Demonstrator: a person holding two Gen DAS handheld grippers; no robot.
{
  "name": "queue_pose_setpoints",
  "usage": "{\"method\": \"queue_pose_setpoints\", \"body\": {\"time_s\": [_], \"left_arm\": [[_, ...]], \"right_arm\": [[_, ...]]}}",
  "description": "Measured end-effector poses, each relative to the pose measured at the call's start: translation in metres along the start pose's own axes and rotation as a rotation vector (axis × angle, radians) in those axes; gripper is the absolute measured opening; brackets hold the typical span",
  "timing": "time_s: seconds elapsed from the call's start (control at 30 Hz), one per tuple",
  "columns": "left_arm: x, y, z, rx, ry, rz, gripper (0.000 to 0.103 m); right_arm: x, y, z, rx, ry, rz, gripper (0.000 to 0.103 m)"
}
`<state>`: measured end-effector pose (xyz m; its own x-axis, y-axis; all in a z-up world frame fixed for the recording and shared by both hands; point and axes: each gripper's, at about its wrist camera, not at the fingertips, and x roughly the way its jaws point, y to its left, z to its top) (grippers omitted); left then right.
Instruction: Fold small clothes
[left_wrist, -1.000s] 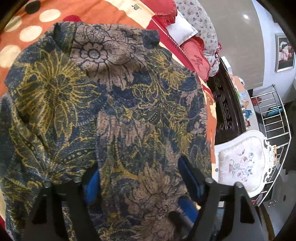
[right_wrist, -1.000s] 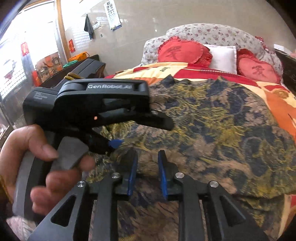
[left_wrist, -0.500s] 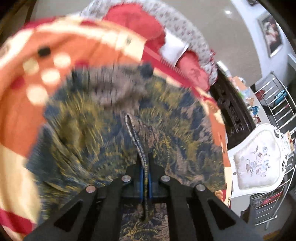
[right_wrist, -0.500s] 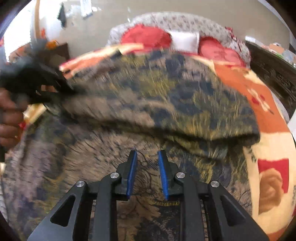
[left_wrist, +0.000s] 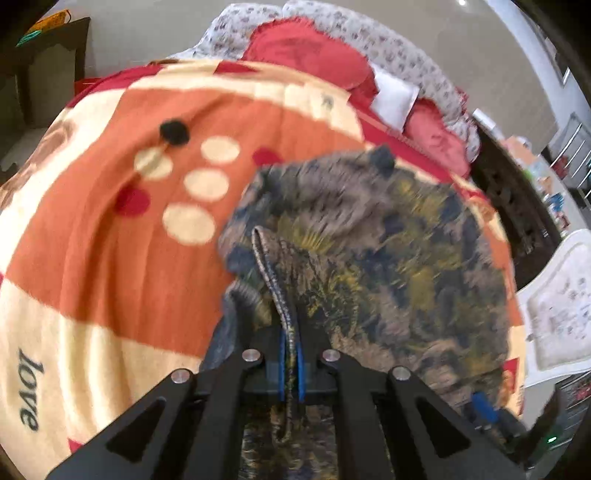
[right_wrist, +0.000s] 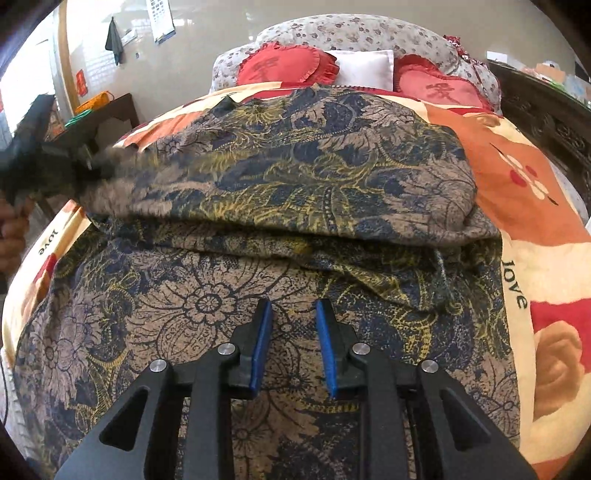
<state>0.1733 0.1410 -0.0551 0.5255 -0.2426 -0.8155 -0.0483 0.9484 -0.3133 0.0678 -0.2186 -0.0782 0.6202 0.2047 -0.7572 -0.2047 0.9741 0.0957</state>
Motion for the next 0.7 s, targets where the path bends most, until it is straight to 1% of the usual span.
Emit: {"method": "queue_pose_setpoints", "body": {"time_s": [0.03, 0.1, 0.17, 0.2, 0.23, 0.27, 0.3, 0.37, 0.4, 0.43, 0.47, 0.5, 0.53, 0.57, 0.63, 0.67, 0.7], "left_arm": [[0.002, 0.001, -0.002, 0.006, -0.001, 0.011, 0.005], [0.0, 0.004, -0.006, 0.015, -0.015, 0.038, 0.015], [-0.006, 0.005, -0.004, 0.009, -0.04, 0.048, 0.019], [-0.012, 0.005, -0.003, 0.005, -0.067, 0.064, 0.027], [-0.018, 0.003, -0.002, 0.004, -0.095, 0.084, 0.033], [-0.027, 0.001, -0.001, 0.001, -0.139, 0.107, 0.05], [-0.036, -0.003, 0.0, -0.006, -0.192, 0.114, 0.063], [-0.05, -0.013, 0.0, -0.017, -0.298, 0.089, 0.07], [-0.052, -0.021, 0.0, -0.009, -0.33, 0.067, 0.07], [-0.051, -0.028, 0.0, 0.009, -0.34, 0.053, 0.07], [-0.045, -0.035, 0.0, 0.028, -0.321, 0.038, 0.07], [-0.035, -0.04, -0.001, 0.044, -0.284, 0.018, 0.07], [-0.023, -0.044, -0.002, 0.064, -0.243, 0.015, 0.07], [-0.016, -0.047, -0.002, 0.076, -0.23, 0.028, 0.07], [0.001, -0.048, -0.007, 0.096, -0.207, 0.072, 0.07], [0.01, -0.045, -0.011, 0.091, -0.183, 0.094, 0.067], [0.017, -0.041, -0.013, 0.075, -0.171, 0.109, 0.064]], "right_arm": [[0.0, 0.0, 0.0, 0.002, 0.001, 0.002, 0.035], [0.001, -0.002, 0.001, 0.006, 0.004, 0.008, 0.037], [0.002, -0.004, 0.001, 0.017, 0.008, 0.021, 0.039], [0.002, -0.005, 0.001, 0.022, 0.011, 0.033, 0.041], [0.003, -0.005, 0.001, 0.026, 0.015, 0.049, 0.046], [0.003, -0.005, 0.001, 0.025, 0.019, 0.067, 0.054], [0.004, -0.004, 0.002, 0.02, 0.027, 0.101, 0.06], [0.006, 0.001, 0.003, 0.0, 0.039, 0.137, 0.082], [0.006, 0.006, 0.004, -0.023, 0.048, 0.15, 0.087], [0.005, 0.01, 0.004, -0.041, 0.064, 0.151, 0.089], [0.003, 0.012, 0.006, -0.05, 0.075, 0.148, 0.083], [-0.004, 0.01, 0.008, -0.044, 0.073, 0.168, 0.074], [-0.011, 0.006, 0.01, -0.027, 0.056, 0.191, 0.049], [-0.022, -0.001, 0.014, 0.001, 0.021, 0.202, 0.038], [-0.046, -0.019, 0.026, 0.032, -0.089, 0.166, 0.038], [-0.056, -0.029, 0.035, 0.041, -0.146, 0.118, 0.038], [-0.059, -0.037, 0.043, 0.046, -0.166, 0.068, 0.038]]}}
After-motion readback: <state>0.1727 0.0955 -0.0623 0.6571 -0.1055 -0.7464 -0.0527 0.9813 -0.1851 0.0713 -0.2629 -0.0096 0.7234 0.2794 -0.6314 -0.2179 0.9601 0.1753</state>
